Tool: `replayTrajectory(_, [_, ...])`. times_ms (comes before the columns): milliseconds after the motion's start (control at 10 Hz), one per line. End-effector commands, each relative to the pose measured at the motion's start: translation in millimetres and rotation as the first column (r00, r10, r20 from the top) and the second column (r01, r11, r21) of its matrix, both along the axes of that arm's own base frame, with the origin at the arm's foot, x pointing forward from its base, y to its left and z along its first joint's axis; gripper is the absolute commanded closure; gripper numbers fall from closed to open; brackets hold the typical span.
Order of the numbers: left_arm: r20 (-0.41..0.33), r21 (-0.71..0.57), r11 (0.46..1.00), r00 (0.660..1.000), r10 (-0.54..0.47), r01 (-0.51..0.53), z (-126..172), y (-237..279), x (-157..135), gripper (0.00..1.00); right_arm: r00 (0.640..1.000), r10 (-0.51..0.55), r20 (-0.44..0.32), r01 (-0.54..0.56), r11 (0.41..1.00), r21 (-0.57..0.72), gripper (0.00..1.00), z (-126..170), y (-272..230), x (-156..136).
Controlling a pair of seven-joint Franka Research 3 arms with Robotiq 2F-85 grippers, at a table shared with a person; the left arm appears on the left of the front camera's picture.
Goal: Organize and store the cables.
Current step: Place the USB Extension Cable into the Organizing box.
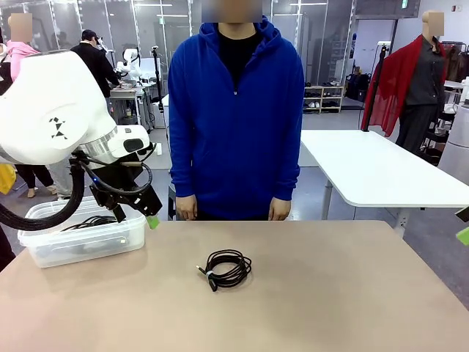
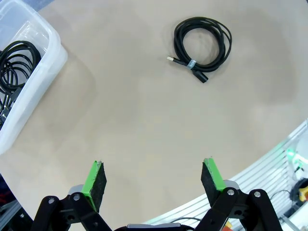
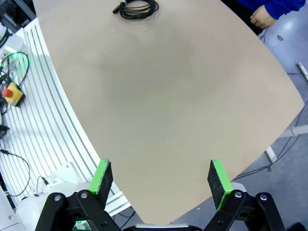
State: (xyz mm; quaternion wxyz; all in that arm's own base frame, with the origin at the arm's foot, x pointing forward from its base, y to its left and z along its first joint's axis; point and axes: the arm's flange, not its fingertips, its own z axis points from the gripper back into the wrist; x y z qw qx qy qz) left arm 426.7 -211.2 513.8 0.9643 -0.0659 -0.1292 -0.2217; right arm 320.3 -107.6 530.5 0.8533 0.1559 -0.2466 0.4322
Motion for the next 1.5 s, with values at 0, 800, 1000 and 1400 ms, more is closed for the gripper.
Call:
replayTrajectory(0, [-0.001,0.003,1.0,1.0,-0.001,0.001,-1,-1,0,0.0,1.0,0.001,0.006,-0.001,1.0,0.004,0.0,1,1,2])
replayTrajectory(800, [0.044,0.088,0.981,0.983,-0.179,0.175,-11,-51,0,0.0,1.0,0.001,0.006,-0.001,1.0,0.004,0.0,1,1,2])
replayTrajectory(1000, [0.06,0.097,0.966,0.967,-0.248,0.241,-18,-73,2,0.0,1.0,0.001,0.006,-0.001,1.0,0.004,0.0,1,1,2])
replayTrajectory(1400, [0.059,0.133,0.94,0.944,-0.325,0.315,-38,-103,4,0.0,1.0,0.001,0.006,-0.001,1.0,0.004,0.0,1,1,2])
